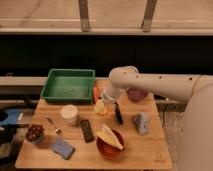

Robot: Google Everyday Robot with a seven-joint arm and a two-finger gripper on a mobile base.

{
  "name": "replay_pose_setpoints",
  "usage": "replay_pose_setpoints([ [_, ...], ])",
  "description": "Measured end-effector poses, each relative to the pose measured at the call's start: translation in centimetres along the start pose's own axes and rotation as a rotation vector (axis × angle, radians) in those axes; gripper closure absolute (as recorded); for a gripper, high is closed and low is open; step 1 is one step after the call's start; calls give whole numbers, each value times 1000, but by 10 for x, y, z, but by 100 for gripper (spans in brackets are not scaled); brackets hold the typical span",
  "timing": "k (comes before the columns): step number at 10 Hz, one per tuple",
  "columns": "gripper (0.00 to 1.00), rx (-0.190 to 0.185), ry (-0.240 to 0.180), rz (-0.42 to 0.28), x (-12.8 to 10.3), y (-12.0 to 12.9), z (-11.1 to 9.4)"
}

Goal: Place apple in paper cup

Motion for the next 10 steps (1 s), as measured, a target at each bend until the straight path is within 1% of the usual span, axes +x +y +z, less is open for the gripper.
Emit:
replay_pose_setpoints([
  [3,100,14,-20,-51,-19,4,-6],
  [6,100,27,-53,-132,-49,20,-21],
  [8,100,13,-84,-218,-82,41,-28],
  [10,100,-4,-102,-274,-109,62,-27],
])
